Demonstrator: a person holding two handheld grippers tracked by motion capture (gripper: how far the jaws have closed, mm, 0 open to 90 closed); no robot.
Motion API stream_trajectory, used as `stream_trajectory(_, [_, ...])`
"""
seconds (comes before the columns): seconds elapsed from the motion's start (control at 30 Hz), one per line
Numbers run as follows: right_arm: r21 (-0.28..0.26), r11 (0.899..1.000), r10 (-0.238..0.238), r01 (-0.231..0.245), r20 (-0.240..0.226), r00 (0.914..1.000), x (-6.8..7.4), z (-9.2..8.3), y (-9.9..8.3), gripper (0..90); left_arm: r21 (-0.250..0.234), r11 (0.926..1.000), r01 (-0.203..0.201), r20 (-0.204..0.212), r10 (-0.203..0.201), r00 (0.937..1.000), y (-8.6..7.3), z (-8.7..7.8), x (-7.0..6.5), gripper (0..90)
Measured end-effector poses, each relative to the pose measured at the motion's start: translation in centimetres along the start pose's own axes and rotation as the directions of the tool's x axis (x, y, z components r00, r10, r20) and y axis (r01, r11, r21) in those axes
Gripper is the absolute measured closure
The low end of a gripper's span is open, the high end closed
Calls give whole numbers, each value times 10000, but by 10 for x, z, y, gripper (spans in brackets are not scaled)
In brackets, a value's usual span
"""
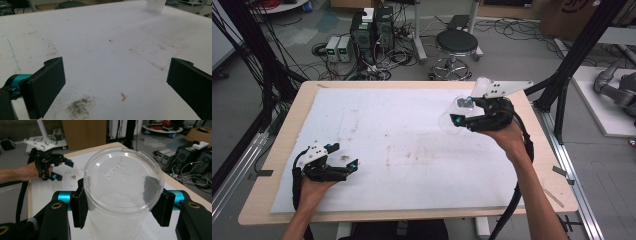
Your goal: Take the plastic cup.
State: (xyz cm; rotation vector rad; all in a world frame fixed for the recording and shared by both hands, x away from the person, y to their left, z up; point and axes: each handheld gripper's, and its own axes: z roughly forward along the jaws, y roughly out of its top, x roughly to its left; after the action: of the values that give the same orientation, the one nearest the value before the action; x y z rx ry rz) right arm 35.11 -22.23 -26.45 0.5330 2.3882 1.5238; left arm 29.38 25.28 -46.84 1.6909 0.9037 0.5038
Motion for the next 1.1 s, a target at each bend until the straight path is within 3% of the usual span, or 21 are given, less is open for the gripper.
stream_trajectory(0.07, [-198, 9998, -78, 73, -270, 9996, 12, 6, -5, 402, 0, 10000, -1, -1, 1, 10000, 0, 0, 0, 19])
stream_trajectory(0.23, [-172, 9994, -314, 306, -425, 9986, 25, 19, -11, 401, -3, 10000, 3, -2, -3, 10000, 0, 0, 0, 19])
stream_trajectory(0.5, [-32, 9970, -766, 768, -1246, 9892, 49, 51, -25, 401, -10, 10000, -2, -13, 2, 10000, 0, 0, 0, 19])
stream_trajectory(0.67, [121, 9964, -809, 835, -1452, 9861, 53, 63, -32, 402, 17, 10000, -36, -28, 36, 10000, 0, 0, 0, 19])
stream_trajectory(1.1, [67, 9976, -663, 683, -1650, 9841, 51, 72, -36, 401, -26, 9999, -128, -74, 128, 9999, 0, 0, -1, 19])
